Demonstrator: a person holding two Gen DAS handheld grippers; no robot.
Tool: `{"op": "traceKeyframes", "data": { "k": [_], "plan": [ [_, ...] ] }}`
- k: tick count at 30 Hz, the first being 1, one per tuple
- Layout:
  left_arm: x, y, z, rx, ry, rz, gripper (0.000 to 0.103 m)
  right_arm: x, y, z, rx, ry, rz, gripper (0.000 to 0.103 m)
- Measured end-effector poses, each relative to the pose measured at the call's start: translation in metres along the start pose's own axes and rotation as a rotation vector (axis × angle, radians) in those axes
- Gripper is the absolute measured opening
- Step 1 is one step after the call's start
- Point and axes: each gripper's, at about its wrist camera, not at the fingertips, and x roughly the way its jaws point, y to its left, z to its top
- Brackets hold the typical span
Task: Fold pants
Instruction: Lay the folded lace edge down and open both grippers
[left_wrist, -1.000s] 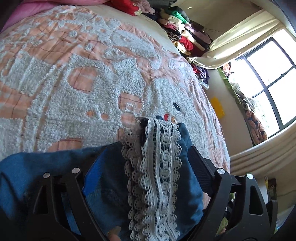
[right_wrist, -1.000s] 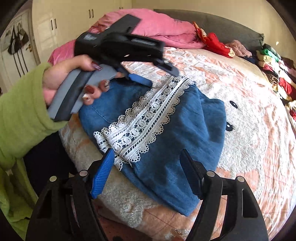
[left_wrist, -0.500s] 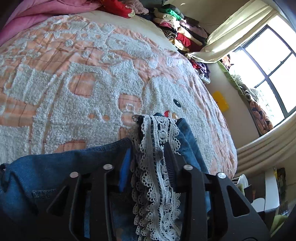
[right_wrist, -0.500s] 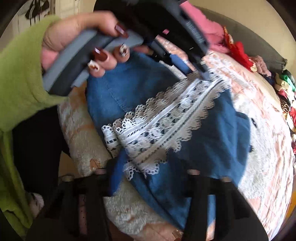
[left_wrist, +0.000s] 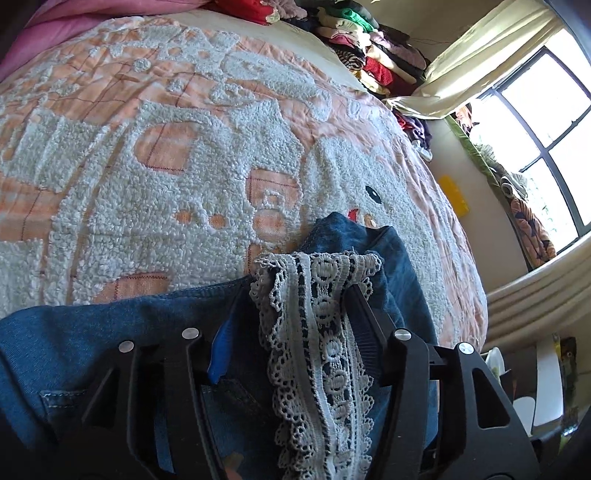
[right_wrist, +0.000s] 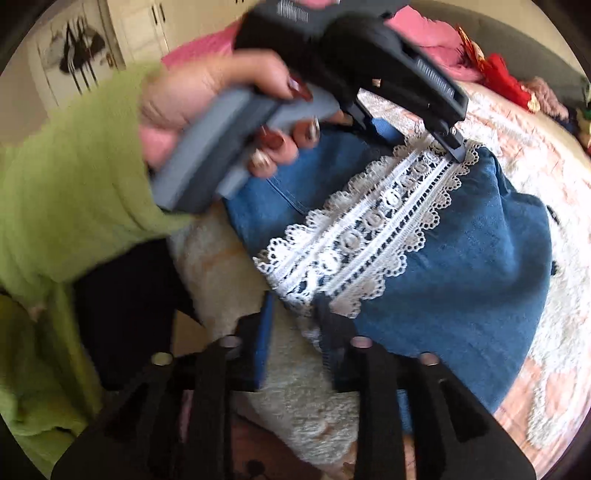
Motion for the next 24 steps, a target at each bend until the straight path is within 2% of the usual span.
{"op": "traceKeyframes", "data": {
  "k": [2,3,5,7,10,12,15,19,24],
  "plan": [
    [0.000,0.001,0.001,-0.017,-0.017,0.010,0.025,-0.015,-0.003,0.002,0.007,-0.039,-0.004,0.040],
    [0.000,0.002,0.001,-0.024,-0.023,0.007,0.024,-0.022,-0.005,0.002,0.015,-0.059,-0.015,0.044],
    [-0.003,0.000,0.003,-0.028,-0.041,-0.003,0.010,-0.036,-0.019,0.002,0.056,-0.094,-0.071,0.049],
    [-0.013,-0.005,0.005,-0.022,-0.071,-0.023,0.008,-0.042,-0.035,0.001,0.104,-0.103,-0.130,0.049],
    [-0.035,-0.011,0.007,0.014,-0.132,-0.030,0.007,-0.043,-0.062,-0.001,0.195,-0.088,-0.208,0.049],
    [-0.042,-0.012,0.007,0.050,-0.152,0.019,0.007,-0.039,-0.074,-0.005,0.224,-0.066,-0.238,0.049],
    [-0.027,-0.002,0.009,0.038,-0.104,0.048,0.011,-0.023,-0.081,-0.010,0.264,-0.011,-0.251,0.050],
    [-0.006,0.006,0.005,0.037,-0.064,0.091,0.026,-0.014,-0.078,-0.014,0.263,0.007,-0.256,0.054],
    [-0.022,0.004,-0.002,0.043,-0.076,0.080,0.039,-0.030,-0.075,-0.023,0.282,-0.025,-0.228,0.054]
  ]
}}
